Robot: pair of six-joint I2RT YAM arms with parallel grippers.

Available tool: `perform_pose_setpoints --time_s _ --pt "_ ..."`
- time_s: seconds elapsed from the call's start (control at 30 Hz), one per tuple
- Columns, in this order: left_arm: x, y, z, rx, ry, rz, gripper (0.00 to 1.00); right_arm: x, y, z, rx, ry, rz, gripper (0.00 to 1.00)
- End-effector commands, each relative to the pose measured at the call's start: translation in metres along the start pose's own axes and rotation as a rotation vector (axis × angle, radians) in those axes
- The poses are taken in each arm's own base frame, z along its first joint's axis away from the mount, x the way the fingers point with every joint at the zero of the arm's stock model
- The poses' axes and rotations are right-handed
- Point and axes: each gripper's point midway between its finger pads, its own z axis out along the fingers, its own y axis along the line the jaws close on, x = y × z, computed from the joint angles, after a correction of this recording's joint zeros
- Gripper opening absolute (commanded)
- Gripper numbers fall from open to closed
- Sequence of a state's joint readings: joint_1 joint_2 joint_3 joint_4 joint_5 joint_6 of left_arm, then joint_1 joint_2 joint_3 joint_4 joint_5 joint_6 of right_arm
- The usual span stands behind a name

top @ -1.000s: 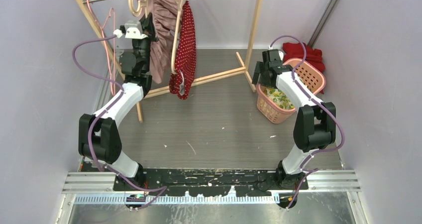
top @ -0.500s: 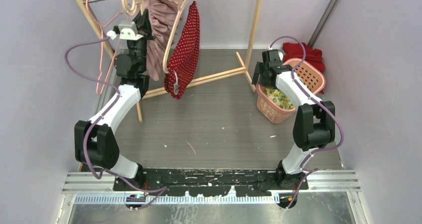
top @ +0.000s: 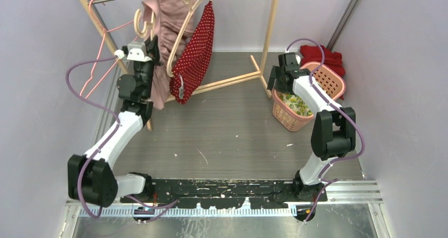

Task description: Remove the skirt from the hanger

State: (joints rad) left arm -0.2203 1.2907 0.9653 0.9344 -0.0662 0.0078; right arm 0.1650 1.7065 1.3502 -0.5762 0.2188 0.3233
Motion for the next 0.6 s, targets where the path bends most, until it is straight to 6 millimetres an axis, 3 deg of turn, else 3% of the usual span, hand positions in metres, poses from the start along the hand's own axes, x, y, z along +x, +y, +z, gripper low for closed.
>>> perform_pose_setpoints --time_s 0.0,0.3,0.43,0.57 --pt "-0.026 0.008 -0.033 -0.007 0.008 0.07 0.0 -0.014 0.004 -0.016 -0.015 -0.05 -0.014 0.81" --pt "0.005 0.014 -0.104 0.07 0.327 0.249 0.0 -0.018 0.027 -0.044 -0.084 -0.094 -0.1 0.8" --pt "0.023 0.01 -0.15 0.159 0.511 0.289 0.0 -0.018 0.044 -0.062 -0.125 -0.117 -0.17 0.8" --pt "0.025 0.011 -0.194 0.219 0.627 0.329 0.0 -0.024 0.057 -0.083 -0.179 -0.137 -0.198 0.8"
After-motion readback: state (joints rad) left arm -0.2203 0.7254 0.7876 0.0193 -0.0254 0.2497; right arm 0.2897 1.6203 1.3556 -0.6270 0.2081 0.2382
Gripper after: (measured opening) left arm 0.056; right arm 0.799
